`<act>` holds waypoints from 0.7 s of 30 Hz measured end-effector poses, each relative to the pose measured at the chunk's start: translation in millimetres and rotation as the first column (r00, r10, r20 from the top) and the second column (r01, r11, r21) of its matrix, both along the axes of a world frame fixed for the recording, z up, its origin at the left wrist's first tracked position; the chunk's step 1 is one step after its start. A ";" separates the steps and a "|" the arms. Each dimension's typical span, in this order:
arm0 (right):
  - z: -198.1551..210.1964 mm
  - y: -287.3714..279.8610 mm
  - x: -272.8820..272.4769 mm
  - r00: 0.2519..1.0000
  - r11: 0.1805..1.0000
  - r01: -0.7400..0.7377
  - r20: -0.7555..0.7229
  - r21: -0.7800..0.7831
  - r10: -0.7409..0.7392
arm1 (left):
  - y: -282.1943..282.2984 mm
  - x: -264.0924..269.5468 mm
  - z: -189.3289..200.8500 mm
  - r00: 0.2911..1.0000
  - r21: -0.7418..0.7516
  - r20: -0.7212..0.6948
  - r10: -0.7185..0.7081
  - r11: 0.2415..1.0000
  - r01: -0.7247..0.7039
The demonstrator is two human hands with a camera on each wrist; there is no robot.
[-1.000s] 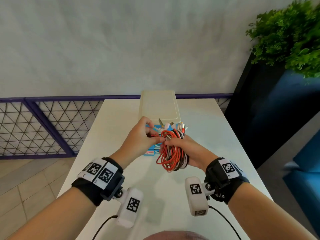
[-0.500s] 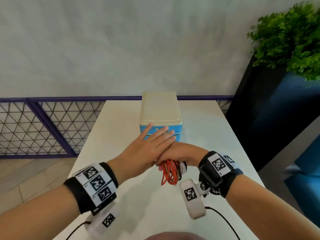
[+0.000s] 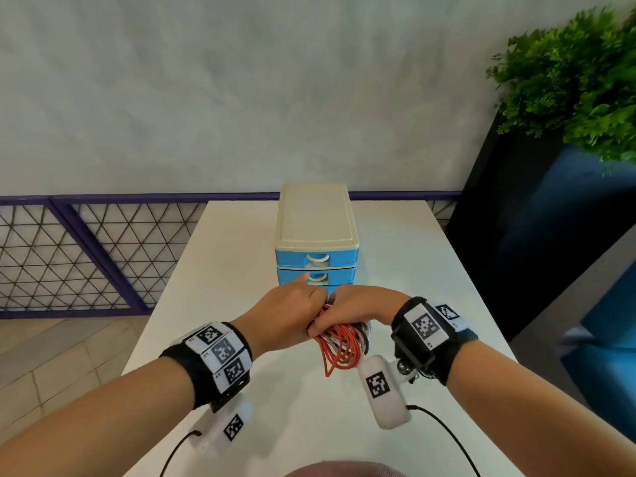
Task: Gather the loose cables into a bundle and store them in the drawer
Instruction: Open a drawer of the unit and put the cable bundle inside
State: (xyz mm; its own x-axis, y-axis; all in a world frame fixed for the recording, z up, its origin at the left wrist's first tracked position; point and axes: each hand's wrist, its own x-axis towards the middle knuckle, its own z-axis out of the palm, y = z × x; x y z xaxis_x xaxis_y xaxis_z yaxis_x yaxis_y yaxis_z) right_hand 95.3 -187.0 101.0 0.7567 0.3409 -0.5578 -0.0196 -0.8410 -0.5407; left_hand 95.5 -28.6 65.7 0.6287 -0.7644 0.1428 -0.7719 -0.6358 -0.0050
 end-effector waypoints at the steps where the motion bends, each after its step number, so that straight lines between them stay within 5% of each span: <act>1: 0.0 0.1 -0.3 0.998 0.997 -0.010 0.068 -0.082 0.016 | -0.6 -0.5 0.6 0.995 0.019 -0.078 0.057 0.998 -0.056; 4: 0.3 3.7 -11.7 0.958 0.975 -0.022 0.275 -0.220 0.083 | -0.9 4.8 5.9 0.968 0.104 -0.163 0.192 0.979 -0.177; 7: -4.6 10.8 -29.5 0.782 0.921 -0.013 0.571 -0.389 0.252 | 2.5 12.9 12.3 0.931 0.195 -0.208 0.300 0.945 -0.261; 12: -26.9 8.8 -32.6 0.653 0.781 0.052 0.613 -0.623 0.445 | 3.9 12.4 27.3 0.843 0.170 -0.408 0.351 0.936 -0.308; 15: -36.9 -1.7 -23.3 0.589 0.851 0.036 0.699 -0.524 0.406 | 4.1 5.3 32.2 0.783 0.109 -0.534 0.319 0.944 -0.310; 21: -34.4 -6.3 -16.4 0.675 0.927 -0.082 0.664 -0.366 0.322 | 4.9 0.4 31.6 0.739 0.046 -0.624 0.253 0.956 -0.288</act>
State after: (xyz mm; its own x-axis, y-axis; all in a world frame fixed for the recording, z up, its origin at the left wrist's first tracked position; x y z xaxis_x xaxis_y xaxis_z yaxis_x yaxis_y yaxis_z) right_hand 78.9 -193.3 66.6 0.8917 0.4525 0.0144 0.4525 -0.8899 -0.0576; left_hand 95.9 -23.6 97.2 0.7721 -0.5511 -0.3164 -0.3904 -0.8042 0.4482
